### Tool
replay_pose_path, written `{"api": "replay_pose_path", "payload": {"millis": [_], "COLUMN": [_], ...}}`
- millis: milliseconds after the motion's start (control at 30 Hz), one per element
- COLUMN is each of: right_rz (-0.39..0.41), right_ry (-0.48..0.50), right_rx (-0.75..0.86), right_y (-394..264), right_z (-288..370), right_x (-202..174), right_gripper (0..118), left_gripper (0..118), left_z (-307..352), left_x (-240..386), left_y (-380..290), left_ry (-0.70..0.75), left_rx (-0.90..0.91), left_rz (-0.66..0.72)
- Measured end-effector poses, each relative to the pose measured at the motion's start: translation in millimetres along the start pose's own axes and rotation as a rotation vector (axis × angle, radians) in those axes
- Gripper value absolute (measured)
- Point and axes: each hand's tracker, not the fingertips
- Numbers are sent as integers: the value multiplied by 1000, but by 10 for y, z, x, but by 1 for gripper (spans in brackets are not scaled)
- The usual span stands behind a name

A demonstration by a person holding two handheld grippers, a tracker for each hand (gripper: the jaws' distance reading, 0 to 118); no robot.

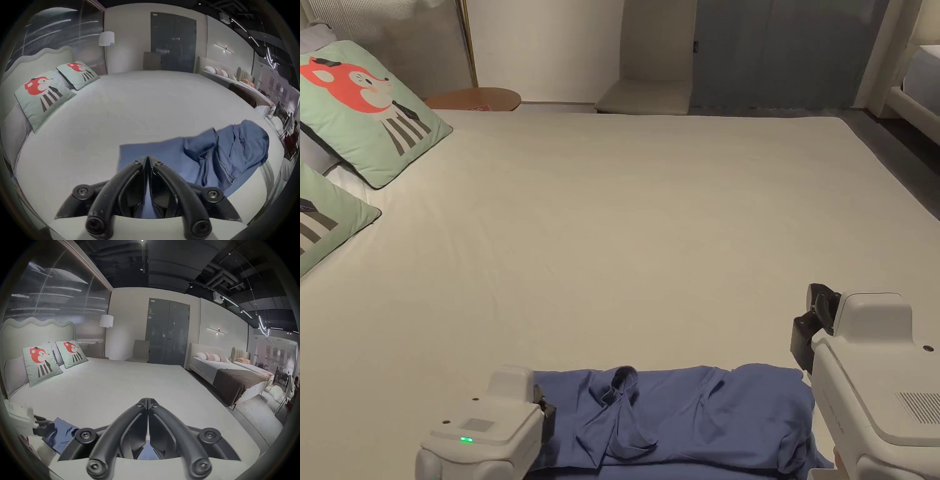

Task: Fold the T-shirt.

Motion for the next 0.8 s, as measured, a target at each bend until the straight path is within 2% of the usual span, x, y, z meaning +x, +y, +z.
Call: {"api": "replay_pose_path", "payload": {"millis": [233,333,600,667,800], "right_rz": [11,8,4,3,4], "right_ry": [-27,-44,-70,-70,-68], "right_rx": [-17,-19,-26,-24,-23], "right_y": [-9,-15,-27,-26,-21], "right_z": [22,34,75,82,78], "right_x": [164,230,334,346,343], "right_gripper": [0,0,0,0,0], "left_gripper": [0,0,0,0,0], "left_z": [-188,-216,-190,-156,13], "left_x": [551,767,1243,1212,859], "left_y": [-121,-118,-67,-4,180], "left_ry": [-101,-147,-229,-246,-359], "left_rx": [-50,-53,-86,-75,-23], "left_rz": [-81,-61,-119,-96,42]}}
